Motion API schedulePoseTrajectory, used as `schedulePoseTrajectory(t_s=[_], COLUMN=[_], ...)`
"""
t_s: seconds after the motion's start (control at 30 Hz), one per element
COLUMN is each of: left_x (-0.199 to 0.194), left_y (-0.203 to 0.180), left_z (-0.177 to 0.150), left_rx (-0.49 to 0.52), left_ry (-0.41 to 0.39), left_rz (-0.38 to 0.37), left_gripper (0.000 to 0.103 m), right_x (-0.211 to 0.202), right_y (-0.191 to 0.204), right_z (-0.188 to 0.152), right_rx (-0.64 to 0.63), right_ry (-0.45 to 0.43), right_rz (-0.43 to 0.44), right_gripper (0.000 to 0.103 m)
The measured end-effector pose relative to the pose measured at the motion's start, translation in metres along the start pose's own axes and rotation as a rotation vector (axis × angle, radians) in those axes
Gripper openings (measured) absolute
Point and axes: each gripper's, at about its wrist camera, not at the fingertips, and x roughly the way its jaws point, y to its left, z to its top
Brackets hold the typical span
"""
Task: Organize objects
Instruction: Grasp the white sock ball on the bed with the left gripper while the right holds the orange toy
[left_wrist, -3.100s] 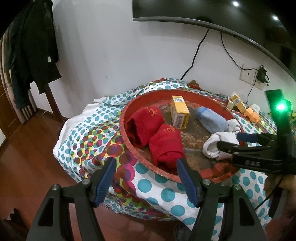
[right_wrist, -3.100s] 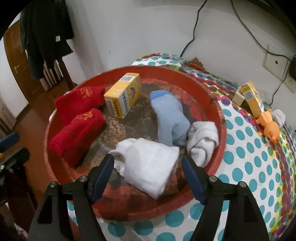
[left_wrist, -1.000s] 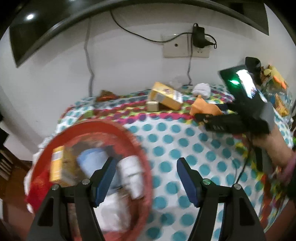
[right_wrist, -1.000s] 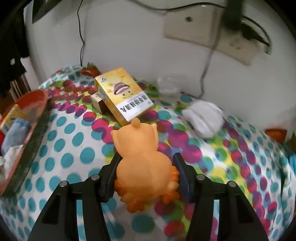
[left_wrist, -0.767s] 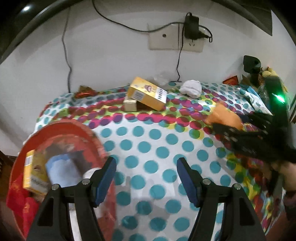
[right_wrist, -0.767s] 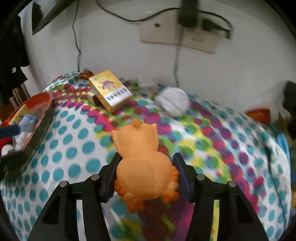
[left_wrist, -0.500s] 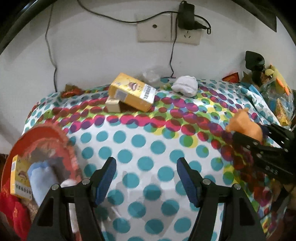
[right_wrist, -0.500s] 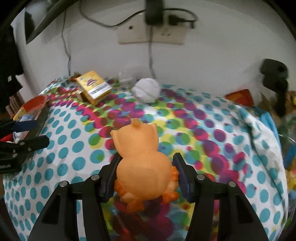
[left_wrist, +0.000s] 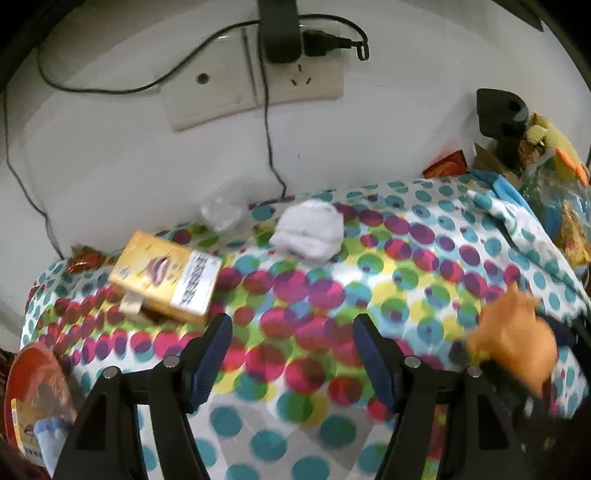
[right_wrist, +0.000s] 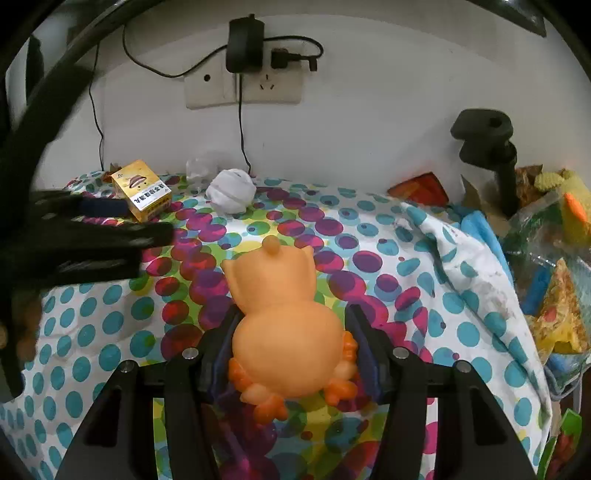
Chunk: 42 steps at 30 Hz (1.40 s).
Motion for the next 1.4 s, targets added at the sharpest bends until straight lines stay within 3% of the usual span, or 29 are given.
schedulePoseTrajectory(t_s=[0.27, 0.43, 0.93, 1.27, 1.4], left_x=[0.031, 0.039, 0.066, 0.09, 0.093], left_y=[-0.012, -0.015, 0.0, 0.005, 0.002], left_z=[0.026, 0.033, 0.052, 0.06, 0.06], left_rx=[0.003, -0.013, -0.056, -0.08, -0.072], left_ry=[0.001, -0.005, -0.002, 0.034, 0.025], left_rz=[0.029, 0.002, -0.021, -0.082, -0.068], left_gripper=[0.07, 0.07, 0.07, 0.072, 0.072], right_x=[0.017, 0.025, 0.03, 0.032, 0.032], right_y=[-0.011, -0.018, -0.005, -0.001, 0.0], right_z=[0.0, -0.002, -0.001, 0.0, 0.0], right_rx=[0.073, 0.122, 0.089, 0.093, 0.093], right_ry=[0.077, 0.117, 0.143, 0.144, 0.144], right_rz=[0.013, 0.042, 0.036, 0.035, 0.033], right_gripper=[0.053, 0.053, 0.053, 0.054, 0.054])
